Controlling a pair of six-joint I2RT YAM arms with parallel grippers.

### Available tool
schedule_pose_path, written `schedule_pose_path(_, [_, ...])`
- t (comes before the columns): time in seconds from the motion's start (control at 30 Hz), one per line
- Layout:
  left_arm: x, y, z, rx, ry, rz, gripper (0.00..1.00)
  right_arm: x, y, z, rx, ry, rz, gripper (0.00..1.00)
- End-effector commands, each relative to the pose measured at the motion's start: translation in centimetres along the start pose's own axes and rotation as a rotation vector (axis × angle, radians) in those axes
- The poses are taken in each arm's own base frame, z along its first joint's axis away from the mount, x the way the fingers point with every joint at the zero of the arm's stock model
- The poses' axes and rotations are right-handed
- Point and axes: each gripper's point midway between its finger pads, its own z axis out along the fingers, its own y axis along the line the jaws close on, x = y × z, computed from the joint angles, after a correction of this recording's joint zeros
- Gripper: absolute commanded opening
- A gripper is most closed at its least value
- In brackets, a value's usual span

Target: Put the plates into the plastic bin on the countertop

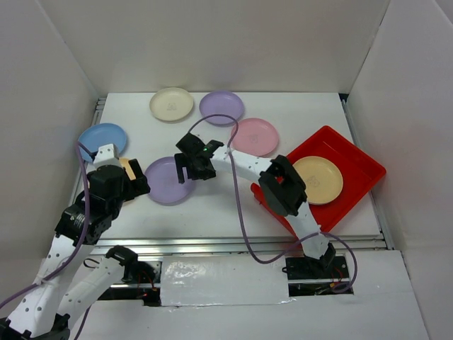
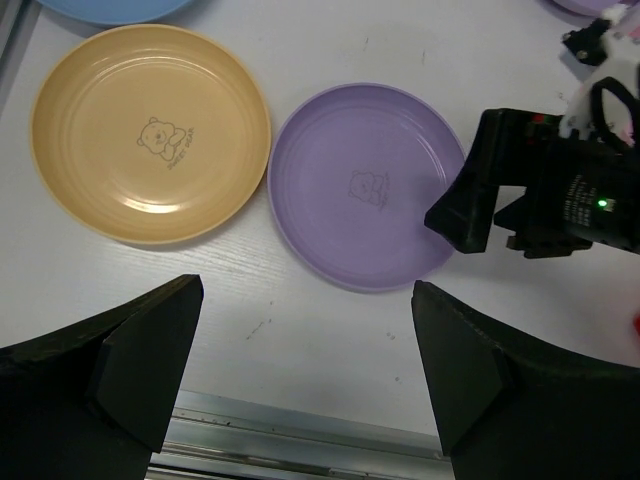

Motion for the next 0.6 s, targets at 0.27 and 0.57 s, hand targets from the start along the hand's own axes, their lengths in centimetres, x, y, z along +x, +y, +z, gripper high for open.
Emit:
schedule_pose_path(0.27, [-1.5,-0.6,-0.4,0.032,-0.049,-0.013,0.99,1.1,-1.5,3.3,0.030,0.090,0.083,0.22])
schedule_pose_path(0.57, [-1.5,-1.0,-0.6,0.065,-0.056,-0.008,0.99,-4.4,-6.6,-6.9,0.168,-0.131,0.235,0.00])
